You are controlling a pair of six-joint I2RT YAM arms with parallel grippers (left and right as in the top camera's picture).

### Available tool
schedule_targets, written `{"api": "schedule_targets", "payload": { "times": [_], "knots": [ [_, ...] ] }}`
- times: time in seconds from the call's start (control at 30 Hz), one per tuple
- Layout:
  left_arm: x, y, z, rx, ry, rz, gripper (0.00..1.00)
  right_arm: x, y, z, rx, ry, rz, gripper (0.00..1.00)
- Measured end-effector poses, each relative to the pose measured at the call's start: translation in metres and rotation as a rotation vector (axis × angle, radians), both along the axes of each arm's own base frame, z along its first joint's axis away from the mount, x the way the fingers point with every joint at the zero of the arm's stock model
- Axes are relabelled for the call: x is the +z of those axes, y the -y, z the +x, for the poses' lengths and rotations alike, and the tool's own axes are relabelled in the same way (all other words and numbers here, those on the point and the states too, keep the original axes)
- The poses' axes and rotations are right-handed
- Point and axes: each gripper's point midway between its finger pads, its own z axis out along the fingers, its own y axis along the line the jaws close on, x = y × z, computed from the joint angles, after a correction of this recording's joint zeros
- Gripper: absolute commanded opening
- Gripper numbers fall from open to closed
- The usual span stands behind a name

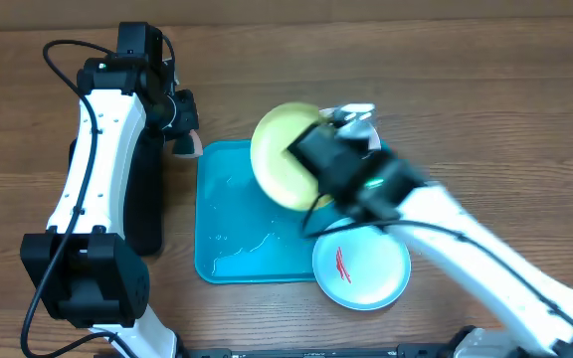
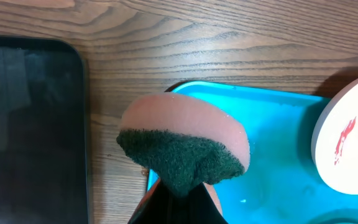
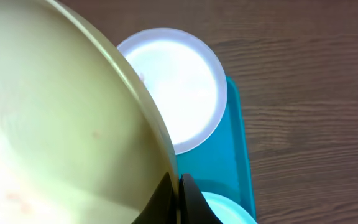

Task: Clean dirty plates on tray and stack at the side
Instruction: 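Lift the yellow plate with the right gripper and carry it right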

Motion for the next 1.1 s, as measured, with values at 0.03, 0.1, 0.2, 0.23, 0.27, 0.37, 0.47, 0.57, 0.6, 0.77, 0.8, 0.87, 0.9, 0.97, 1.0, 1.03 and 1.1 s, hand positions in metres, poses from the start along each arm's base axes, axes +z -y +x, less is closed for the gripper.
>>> {"api": "schedule_targets", "payload": {
  "times": [0.03, 0.1, 0.2, 0.23, 0.27, 0.37, 0.47, 0.57, 0.6, 0.77, 0.8, 0.87, 0.9, 0.97, 1.0, 1.03, 1.1],
  "knots": [
    [0.0, 0.0, 0.0, 0.0, 0.0, 0.0, 0.04, 0.006, 0.012, 0.004, -0.019, -0.009, 0.04, 0.04],
    [0.0, 0.0, 0.0, 0.0, 0.0, 0.0, 0.04, 0.015, 0.04, 0.011, -0.06, -0.033, 0.124, 0.04],
    [0.0, 0.0, 0.0, 0.0, 0.0, 0.0, 0.04, 0.019, 0.09, 0.025, -0.164, -0.061, 0.212, 0.04],
    [0.0, 0.0, 0.0, 0.0, 0.0, 0.0, 0.04, 0.017, 0.106, 0.028, -0.197, -0.072, 0.235, 0.04],
    [0.0, 0.0, 0.0, 0.0, 0.0, 0.0, 0.04, 0.015, 0.124, 0.032, -0.24, -0.081, 0.259, 0.04],
    [0.0, 0.0, 0.0, 0.0, 0.0, 0.0, 0.04, 0.006, 0.172, 0.034, -0.361, -0.104, 0.309, 0.04],
    [0.0, 0.0, 0.0, 0.0, 0.0, 0.0, 0.04, -0.011, 0.208, 0.028, -0.46, -0.13, 0.333, 0.04],
    [0.0, 0.0, 0.0, 0.0, 0.0, 0.0, 0.04, -0.04, 0.236, 0.02, -0.552, -0.171, 0.355, 0.04],
    [0.0, 0.0, 0.0, 0.0, 0.001, 0.0, 0.04, -0.055, 0.246, 0.017, -0.583, -0.189, 0.367, 0.04],
    [0.0, 0.0, 0.0, 0.001, 0.0, 0.001, 0.04, -0.115, 0.268, 0.003, -0.671, -0.258, 0.407, 0.04],
    [0.0, 0.0, 0.0, 0.001, 0.0, 0.002, 0.04, -0.127, 0.27, 0.0, -0.682, -0.267, 0.413, 0.04],
    [0.0, -0.001, 0.0, 0.001, 0.0, 0.003, 0.04, -0.14, 0.271, -0.004, -0.692, -0.275, 0.419, 0.04],
    [0.0, -0.001, 0.0, 0.001, 0.0, 0.003, 0.04, -0.147, 0.272, -0.005, -0.694, -0.278, 0.422, 0.04],
    [0.0, -0.001, 0.0, 0.001, -0.001, 0.003, 0.04, -0.158, 0.272, -0.003, -0.694, -0.276, 0.426, 0.04],
    [0.0, -0.001, 0.0, 0.001, -0.001, 0.003, 0.04, -0.161, 0.272, -0.002, -0.695, -0.278, 0.427, 0.04],
    [0.0, -0.001, 0.0, 0.001, -0.001, 0.003, 0.04, -0.167, 0.273, -0.001, -0.695, -0.281, 0.427, 0.04],
    [0.0, -0.001, 0.0, 0.001, -0.001, 0.003, 0.04, -0.174, 0.274, 0.002, -0.696, -0.288, 0.428, 0.17]
  ]
}}
